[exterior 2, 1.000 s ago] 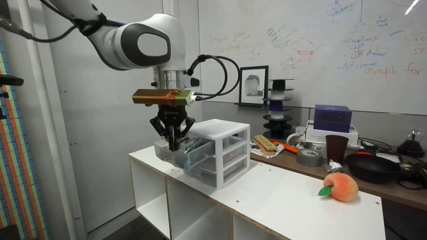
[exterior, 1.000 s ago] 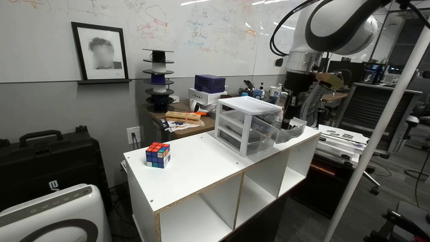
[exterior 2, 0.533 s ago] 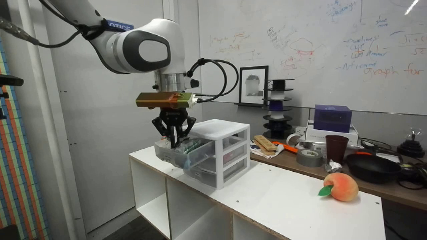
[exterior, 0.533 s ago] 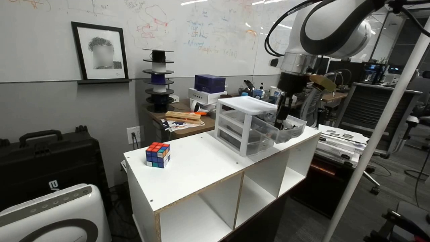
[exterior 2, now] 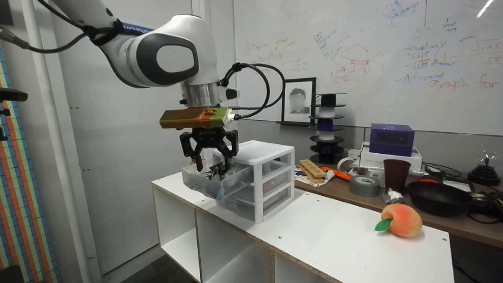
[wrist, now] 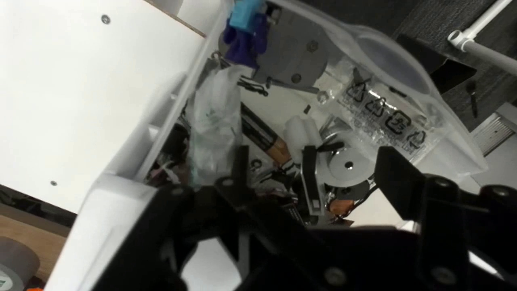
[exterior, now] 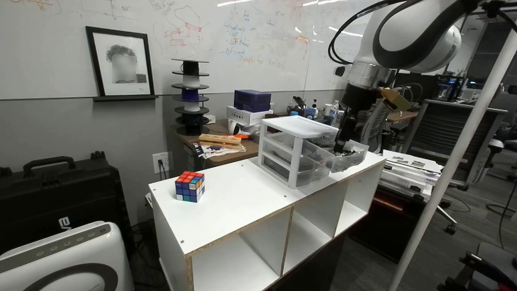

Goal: Put the two objects on the table in to the drawer.

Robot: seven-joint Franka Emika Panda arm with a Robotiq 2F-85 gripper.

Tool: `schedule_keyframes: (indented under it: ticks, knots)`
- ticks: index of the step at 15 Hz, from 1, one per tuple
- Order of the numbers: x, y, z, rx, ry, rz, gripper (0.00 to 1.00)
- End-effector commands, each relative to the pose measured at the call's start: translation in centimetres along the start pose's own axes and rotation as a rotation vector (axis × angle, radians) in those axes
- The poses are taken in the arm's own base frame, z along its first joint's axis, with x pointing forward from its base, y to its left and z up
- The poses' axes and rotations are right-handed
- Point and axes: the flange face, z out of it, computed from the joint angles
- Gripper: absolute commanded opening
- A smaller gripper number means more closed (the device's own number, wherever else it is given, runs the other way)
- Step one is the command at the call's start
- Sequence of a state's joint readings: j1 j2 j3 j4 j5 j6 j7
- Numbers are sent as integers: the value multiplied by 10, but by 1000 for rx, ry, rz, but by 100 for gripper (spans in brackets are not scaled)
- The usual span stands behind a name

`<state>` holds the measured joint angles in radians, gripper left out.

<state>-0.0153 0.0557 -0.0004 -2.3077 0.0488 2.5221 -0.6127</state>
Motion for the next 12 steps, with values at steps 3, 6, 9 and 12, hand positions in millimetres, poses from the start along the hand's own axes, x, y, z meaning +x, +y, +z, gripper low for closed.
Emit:
schedule_keyframes:
  ticks: [3, 6, 9, 12]
  knots:
    - [-32, -14, -22, 5, -51, -25, 100]
    - [-42, -27, -31, 33, -95, -24, 100]
    - [-47, -32, -34, 46, -112, 17, 100]
    - [-45, -27, -19, 55, -131, 140, 100]
